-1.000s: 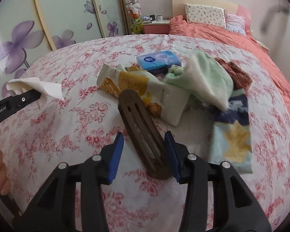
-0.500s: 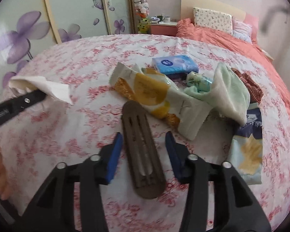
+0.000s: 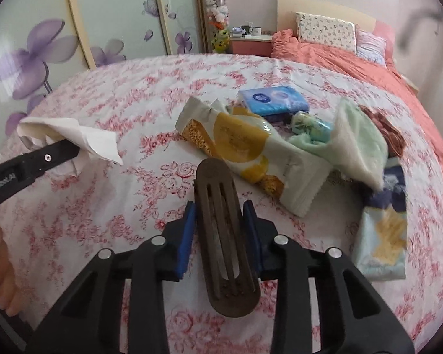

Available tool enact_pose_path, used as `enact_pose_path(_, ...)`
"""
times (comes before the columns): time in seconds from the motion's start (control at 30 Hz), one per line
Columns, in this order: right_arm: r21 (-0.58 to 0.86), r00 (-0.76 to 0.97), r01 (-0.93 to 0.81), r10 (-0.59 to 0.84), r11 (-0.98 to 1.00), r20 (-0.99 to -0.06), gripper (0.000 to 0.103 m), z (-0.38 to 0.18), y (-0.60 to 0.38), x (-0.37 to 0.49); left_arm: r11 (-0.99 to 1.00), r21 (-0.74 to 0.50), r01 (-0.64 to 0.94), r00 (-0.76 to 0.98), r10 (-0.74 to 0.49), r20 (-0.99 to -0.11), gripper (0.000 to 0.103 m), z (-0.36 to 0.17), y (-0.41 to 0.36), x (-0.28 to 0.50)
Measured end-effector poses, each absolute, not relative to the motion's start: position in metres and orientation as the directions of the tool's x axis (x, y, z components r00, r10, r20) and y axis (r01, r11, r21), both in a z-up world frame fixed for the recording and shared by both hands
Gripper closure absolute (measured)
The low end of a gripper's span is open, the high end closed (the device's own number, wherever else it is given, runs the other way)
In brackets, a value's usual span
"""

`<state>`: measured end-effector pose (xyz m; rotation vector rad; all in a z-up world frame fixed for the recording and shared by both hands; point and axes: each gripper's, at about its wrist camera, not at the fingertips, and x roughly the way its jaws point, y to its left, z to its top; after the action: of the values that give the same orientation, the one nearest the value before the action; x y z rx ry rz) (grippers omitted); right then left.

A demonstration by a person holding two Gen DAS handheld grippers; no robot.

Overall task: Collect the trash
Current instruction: 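Lift the tissues in the left tool while the right tool lifts the brown comb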

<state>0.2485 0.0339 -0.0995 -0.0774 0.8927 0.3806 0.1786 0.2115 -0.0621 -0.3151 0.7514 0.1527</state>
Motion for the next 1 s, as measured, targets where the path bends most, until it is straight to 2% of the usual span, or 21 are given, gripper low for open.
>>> enact_pose_path(0.33,0.142,0.659,-0.306,0.317,0.941,-0.682,0.070,-0.046,-0.009,0.225,0.954,-0.224,-0.201,0.750,0.003,-0.662,0.071,-0.040,0.185,0.175)
enact_pose_path(0.63,0.137,0.763,-0.161,0.211,0.977,-0.611,0.070,-0.007,-0.086,0.206,0.968,-0.220,-0.121,0.768,-0.049,-0.639,0.071,-0.019,0.142,0.179)
enact_pose_path(1.0,0.151,0.820,-0.014,0.097,0.989,-0.564,0.070,0.008,-0.169,0.182,0.978,-0.207,0.029,0.770,-0.154,-0.619,0.071,-0.002,0.065,0.188)
